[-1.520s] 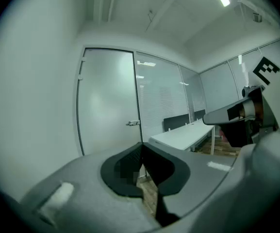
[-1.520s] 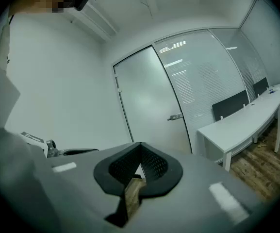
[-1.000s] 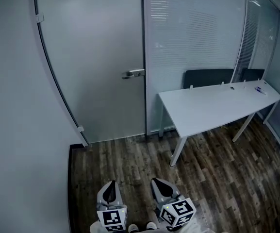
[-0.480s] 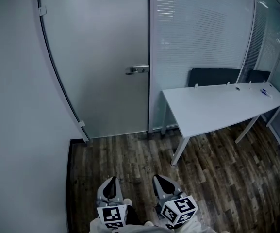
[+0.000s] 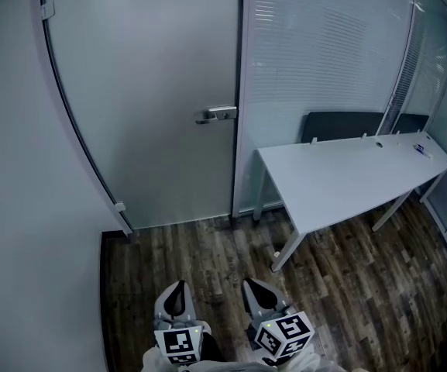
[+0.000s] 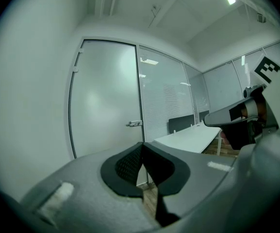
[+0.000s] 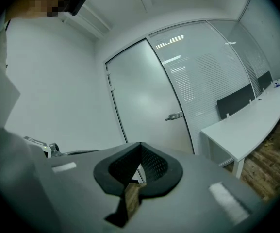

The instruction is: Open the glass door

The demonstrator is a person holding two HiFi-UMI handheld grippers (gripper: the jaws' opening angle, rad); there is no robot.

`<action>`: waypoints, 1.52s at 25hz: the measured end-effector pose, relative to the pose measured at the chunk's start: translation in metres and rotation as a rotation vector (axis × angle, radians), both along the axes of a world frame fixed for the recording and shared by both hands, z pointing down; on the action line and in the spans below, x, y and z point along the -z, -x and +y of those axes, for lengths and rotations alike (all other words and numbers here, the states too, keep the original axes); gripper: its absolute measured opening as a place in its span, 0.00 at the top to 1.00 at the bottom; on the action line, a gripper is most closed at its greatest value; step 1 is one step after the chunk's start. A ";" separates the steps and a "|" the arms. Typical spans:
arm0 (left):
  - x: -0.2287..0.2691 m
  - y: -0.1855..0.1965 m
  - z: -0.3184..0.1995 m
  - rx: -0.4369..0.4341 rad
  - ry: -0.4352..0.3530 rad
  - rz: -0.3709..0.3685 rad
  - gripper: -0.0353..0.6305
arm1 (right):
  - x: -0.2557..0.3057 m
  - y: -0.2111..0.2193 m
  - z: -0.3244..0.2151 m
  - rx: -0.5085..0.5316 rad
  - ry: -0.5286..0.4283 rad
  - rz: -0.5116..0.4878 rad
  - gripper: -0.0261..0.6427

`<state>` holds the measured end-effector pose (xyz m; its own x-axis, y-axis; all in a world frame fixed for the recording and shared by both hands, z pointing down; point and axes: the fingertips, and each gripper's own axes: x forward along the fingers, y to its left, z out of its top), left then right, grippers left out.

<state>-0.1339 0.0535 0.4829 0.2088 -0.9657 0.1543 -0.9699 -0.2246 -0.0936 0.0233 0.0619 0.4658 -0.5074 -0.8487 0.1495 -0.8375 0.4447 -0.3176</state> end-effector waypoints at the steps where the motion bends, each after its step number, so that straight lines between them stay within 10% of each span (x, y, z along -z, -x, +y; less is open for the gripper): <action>1: -0.001 0.006 -0.013 -0.004 0.002 0.000 0.94 | 0.000 0.007 -0.012 -0.001 0.004 0.000 0.96; 18: -0.001 0.103 -0.186 -0.065 0.011 0.010 0.94 | -0.003 0.105 -0.170 -0.056 0.020 0.046 0.96; 38: -0.017 0.065 -0.332 -0.073 0.030 0.003 0.94 | -0.023 0.076 -0.324 -0.038 0.042 0.044 0.96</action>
